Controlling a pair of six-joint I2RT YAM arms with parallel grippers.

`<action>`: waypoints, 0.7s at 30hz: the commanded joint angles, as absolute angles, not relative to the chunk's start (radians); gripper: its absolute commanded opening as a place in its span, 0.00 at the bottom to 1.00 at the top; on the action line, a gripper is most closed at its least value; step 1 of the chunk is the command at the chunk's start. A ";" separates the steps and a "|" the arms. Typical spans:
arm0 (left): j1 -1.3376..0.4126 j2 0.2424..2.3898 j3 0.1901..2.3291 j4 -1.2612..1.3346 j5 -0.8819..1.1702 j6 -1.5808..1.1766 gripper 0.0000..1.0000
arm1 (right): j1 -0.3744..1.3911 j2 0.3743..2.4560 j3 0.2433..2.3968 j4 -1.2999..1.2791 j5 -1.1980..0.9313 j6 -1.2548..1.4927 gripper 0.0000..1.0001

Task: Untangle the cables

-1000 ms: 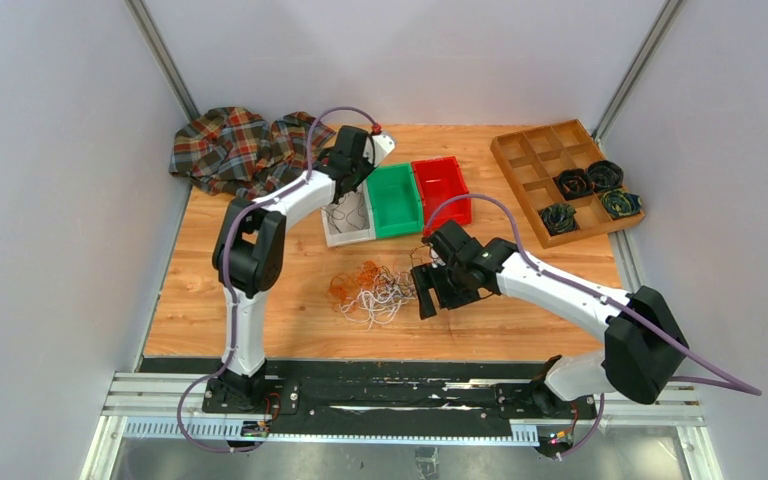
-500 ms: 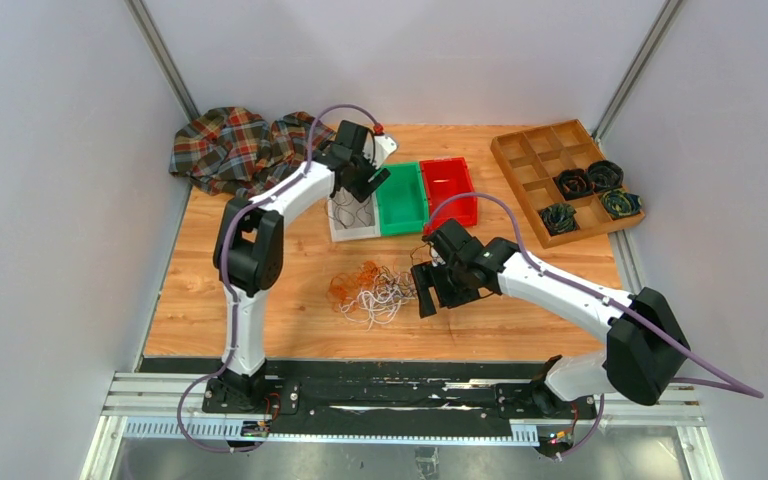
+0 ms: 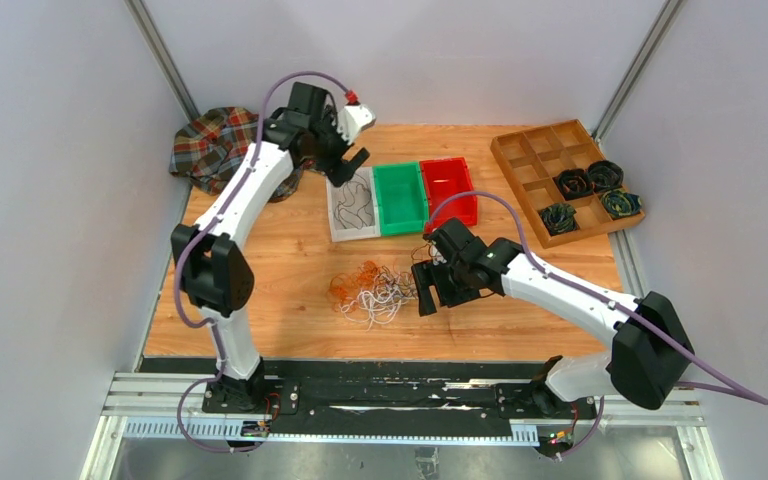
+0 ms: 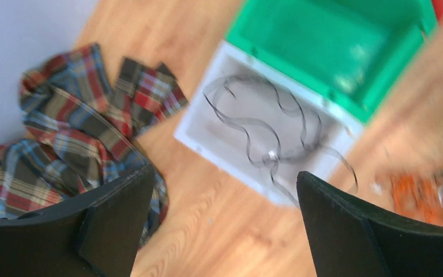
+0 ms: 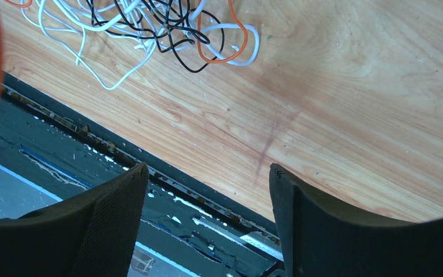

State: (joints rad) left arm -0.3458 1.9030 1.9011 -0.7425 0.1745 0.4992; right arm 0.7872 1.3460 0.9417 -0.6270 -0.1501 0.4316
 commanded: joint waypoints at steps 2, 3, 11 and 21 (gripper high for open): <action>-0.311 1.776 1.770 -1.081 0.489 0.897 0.94 | 0.789 1.339 0.952 -0.626 -0.160 0.440 0.76; -0.311 1.753 1.742 -1.111 0.512 0.964 0.94 | 0.789 1.343 0.954 -0.626 -0.165 0.442 0.76; -0.341 1.752 1.670 -1.137 0.523 1.261 0.88 | 0.790 1.348 0.967 -0.646 -0.163 0.452 0.76; -0.409 1.860 1.657 -1.073 0.443 1.366 0.62 | 0.789 1.337 0.951 -0.650 -0.149 0.471 0.76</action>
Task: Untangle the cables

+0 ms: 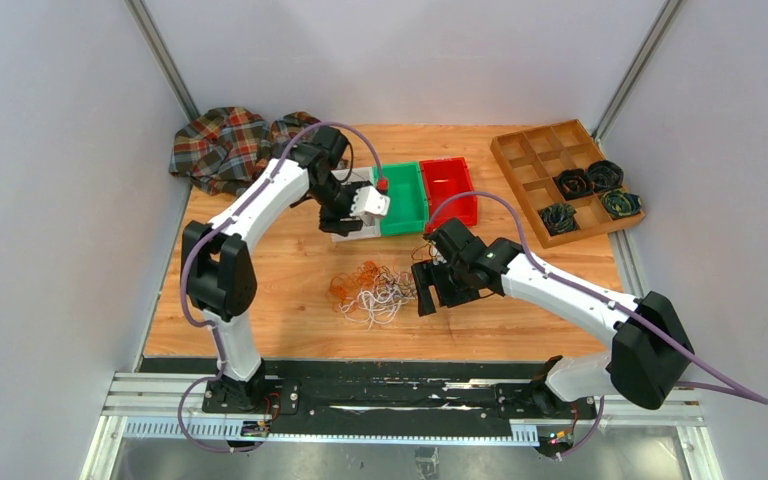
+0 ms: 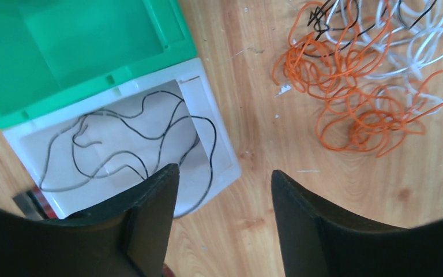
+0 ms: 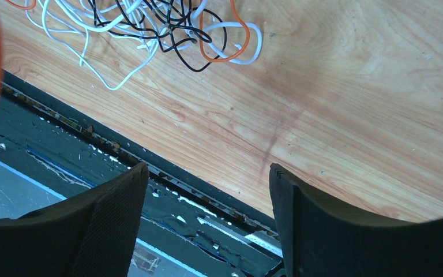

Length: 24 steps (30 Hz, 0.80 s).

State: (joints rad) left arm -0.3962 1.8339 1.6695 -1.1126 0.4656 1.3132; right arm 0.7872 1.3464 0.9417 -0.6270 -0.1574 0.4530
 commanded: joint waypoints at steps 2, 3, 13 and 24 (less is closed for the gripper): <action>-0.410 1.852 1.628 -0.976 0.432 1.335 0.45 | 0.789 1.338 0.956 -0.649 -0.152 0.472 0.76; -0.410 1.843 1.606 -0.917 0.423 1.322 0.34 | 0.789 1.338 0.958 -0.647 -0.152 0.473 0.76; -0.407 1.855 1.520 -0.517 0.313 1.112 0.01 | 0.790 1.343 0.948 -0.631 -0.165 0.476 0.76; -0.404 1.967 1.489 -0.393 0.180 1.009 0.01 | 0.789 1.363 0.951 -0.621 -0.180 0.482 0.75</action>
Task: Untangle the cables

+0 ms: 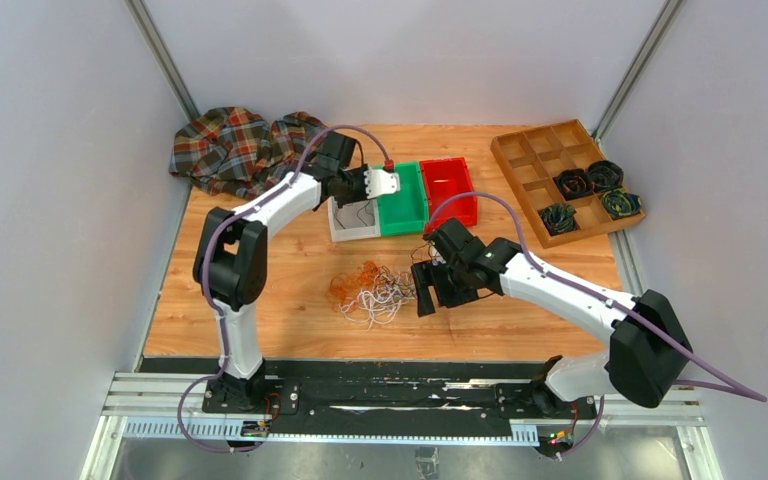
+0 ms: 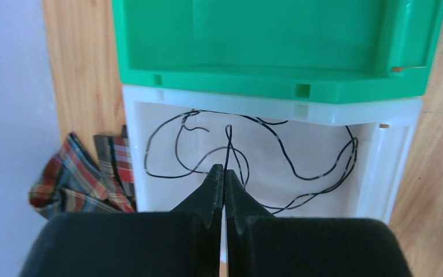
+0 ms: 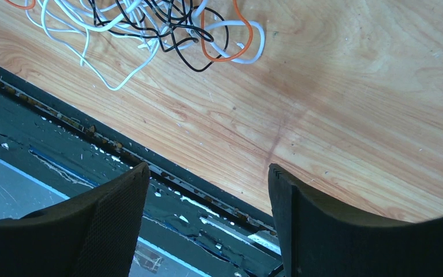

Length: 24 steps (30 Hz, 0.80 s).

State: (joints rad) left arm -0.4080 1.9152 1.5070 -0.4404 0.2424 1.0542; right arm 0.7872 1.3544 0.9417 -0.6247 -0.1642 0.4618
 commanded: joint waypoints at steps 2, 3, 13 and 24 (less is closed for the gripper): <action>-0.404 1.965 1.462 -0.367 0.166 0.982 0.01 | 0.789 1.365 0.956 -0.620 -0.188 0.482 0.75; -0.404 1.962 1.449 -0.358 0.161 0.966 0.01 | 0.789 1.365 0.958 -0.619 -0.189 0.483 0.75; -0.354 1.839 1.816 -0.994 0.439 0.837 0.98 | 0.789 1.332 0.967 -0.633 -0.233 0.478 0.77; -0.492 1.579 1.590 -1.013 0.781 0.776 0.98 | 0.782 1.305 0.991 -0.692 -0.303 0.414 0.77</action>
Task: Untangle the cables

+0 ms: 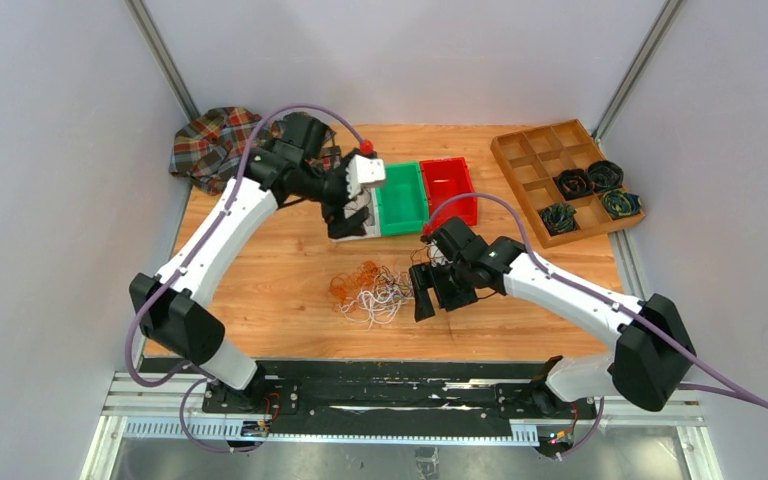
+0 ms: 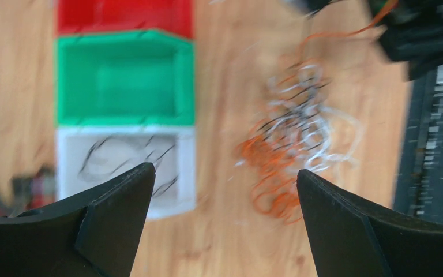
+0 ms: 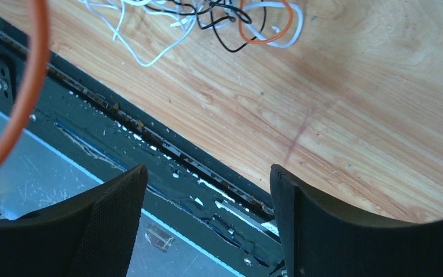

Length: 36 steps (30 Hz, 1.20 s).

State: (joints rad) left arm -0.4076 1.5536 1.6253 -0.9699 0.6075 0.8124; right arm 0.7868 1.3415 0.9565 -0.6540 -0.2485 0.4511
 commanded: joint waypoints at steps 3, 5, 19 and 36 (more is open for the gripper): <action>-0.528 1.639 1.601 -1.013 0.862 0.776 0.98 | 0.782 1.290 1.000 -0.692 -0.321 0.398 0.77; -0.529 1.697 1.614 -1.015 0.919 0.786 0.98 | 0.782 1.270 1.001 -0.679 -0.346 0.377 0.76; -0.594 1.789 1.620 -1.011 1.227 0.838 0.85 | 0.768 1.193 1.030 -0.585 -0.561 0.339 0.75; -0.552 1.624 1.500 -0.574 0.968 0.269 0.01 | 0.768 1.140 0.924 -0.373 -0.640 0.436 0.75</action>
State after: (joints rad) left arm -0.5854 1.7012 1.4986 -0.8288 1.0767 0.5793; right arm 0.7811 1.1603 0.9440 -0.4229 -0.6285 0.4103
